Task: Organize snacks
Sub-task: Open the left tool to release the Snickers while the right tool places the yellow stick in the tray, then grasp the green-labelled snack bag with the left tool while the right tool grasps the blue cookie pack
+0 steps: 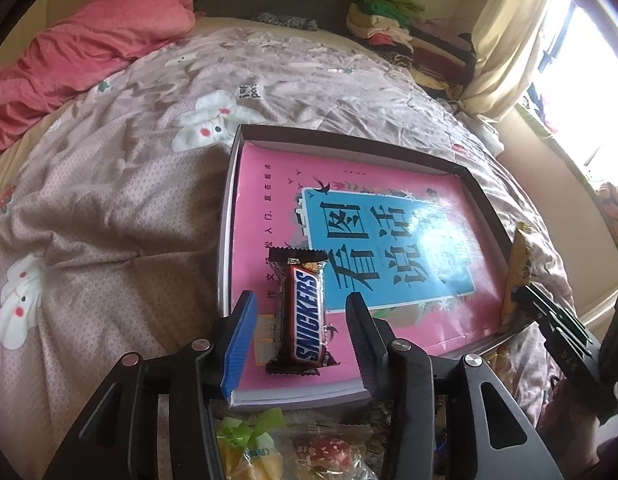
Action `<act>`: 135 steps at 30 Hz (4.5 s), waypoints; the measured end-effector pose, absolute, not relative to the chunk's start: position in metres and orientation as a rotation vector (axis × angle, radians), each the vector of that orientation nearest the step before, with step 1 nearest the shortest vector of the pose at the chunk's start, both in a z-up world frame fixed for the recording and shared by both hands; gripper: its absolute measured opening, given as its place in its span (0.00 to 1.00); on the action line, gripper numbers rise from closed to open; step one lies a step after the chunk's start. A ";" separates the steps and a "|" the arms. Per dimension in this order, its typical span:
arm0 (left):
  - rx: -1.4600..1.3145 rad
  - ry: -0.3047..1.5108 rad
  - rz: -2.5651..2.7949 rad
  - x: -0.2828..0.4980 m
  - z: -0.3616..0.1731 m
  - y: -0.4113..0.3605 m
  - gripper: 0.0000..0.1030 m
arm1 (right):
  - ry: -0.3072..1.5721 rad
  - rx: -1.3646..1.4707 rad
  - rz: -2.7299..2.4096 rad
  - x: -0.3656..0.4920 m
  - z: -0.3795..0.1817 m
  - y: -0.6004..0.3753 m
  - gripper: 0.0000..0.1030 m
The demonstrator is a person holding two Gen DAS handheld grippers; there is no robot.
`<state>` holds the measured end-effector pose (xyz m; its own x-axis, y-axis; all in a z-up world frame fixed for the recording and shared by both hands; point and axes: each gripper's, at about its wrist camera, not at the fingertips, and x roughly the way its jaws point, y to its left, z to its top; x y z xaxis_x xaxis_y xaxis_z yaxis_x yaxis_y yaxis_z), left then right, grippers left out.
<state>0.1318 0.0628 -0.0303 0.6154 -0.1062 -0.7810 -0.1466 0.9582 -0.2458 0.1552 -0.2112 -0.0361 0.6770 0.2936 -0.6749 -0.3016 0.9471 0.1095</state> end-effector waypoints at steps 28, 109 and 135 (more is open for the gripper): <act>-0.296 0.858 0.015 0.109 -0.004 0.065 0.62 | 0.681 -0.013 0.415 0.140 -0.019 -0.203 0.42; -0.418 1.024 -0.007 0.045 -0.044 0.098 0.74 | 0.810 -0.357 0.569 0.039 -0.041 -0.124 0.78; -0.648 1.037 -0.128 0.057 -0.071 0.113 0.55 | 0.836 -0.439 0.567 0.045 -0.059 -0.108 0.49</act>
